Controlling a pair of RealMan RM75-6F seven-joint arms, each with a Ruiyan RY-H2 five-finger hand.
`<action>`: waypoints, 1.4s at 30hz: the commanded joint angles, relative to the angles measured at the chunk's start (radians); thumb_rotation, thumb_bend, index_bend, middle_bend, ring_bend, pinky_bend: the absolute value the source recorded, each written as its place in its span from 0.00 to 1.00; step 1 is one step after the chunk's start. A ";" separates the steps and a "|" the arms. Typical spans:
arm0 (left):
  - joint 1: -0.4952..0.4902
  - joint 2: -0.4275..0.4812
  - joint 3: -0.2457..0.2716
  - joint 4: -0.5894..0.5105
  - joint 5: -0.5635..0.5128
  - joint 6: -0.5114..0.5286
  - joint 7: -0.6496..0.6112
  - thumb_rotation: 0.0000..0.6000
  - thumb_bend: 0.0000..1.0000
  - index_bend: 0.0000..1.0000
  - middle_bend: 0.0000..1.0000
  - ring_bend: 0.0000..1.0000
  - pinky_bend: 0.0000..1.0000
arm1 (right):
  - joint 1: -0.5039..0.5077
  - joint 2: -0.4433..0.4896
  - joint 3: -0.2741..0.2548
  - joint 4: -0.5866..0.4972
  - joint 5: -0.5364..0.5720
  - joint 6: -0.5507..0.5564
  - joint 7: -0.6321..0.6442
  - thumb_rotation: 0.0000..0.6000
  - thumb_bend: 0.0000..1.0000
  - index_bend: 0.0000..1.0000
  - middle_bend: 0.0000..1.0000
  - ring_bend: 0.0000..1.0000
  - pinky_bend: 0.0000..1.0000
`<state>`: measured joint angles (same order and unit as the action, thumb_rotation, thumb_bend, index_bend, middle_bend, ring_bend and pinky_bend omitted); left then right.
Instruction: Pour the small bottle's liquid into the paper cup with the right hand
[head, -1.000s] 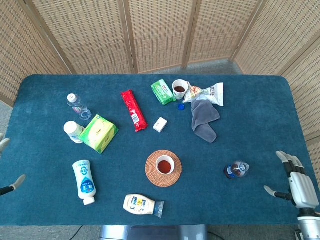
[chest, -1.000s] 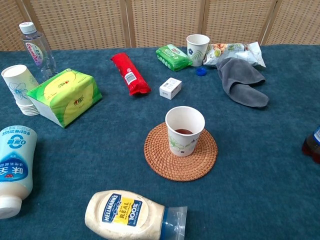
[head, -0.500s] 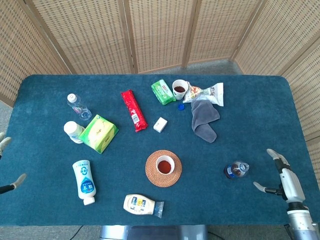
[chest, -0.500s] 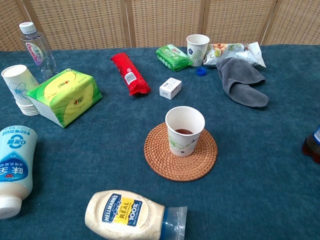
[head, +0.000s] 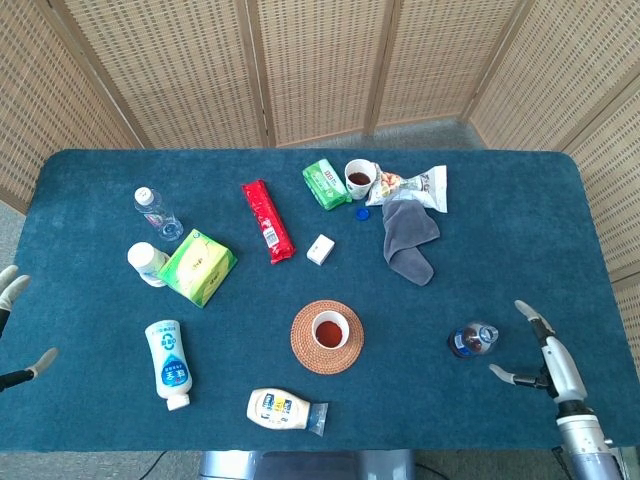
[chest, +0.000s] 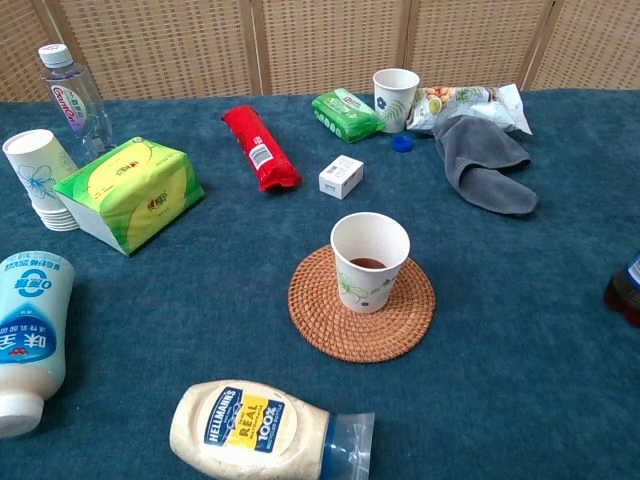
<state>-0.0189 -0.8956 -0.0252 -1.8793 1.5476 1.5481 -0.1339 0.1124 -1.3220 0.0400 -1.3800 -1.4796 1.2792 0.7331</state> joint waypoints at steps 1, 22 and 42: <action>-0.001 0.000 0.000 0.000 0.000 -0.001 0.001 1.00 0.27 0.00 0.00 0.00 0.00 | 0.010 -0.017 -0.004 0.013 -0.009 -0.011 0.033 1.00 0.00 0.00 0.00 0.00 0.00; 0.003 -0.005 0.010 -0.014 0.007 0.001 0.043 1.00 0.27 0.00 0.00 0.00 0.00 | 0.046 -0.160 -0.035 0.202 -0.073 -0.008 0.366 1.00 0.00 0.00 0.00 0.00 0.00; -0.007 -0.018 0.010 -0.028 -0.008 -0.020 0.093 1.00 0.27 0.00 0.00 0.00 0.00 | 0.067 -0.265 -0.025 0.332 -0.074 0.029 0.410 1.00 0.00 0.00 0.00 0.00 0.00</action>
<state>-0.0253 -0.9134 -0.0150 -1.9069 1.5395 1.5285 -0.0409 0.1783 -1.5857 0.0143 -1.0486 -1.5536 1.3086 1.1428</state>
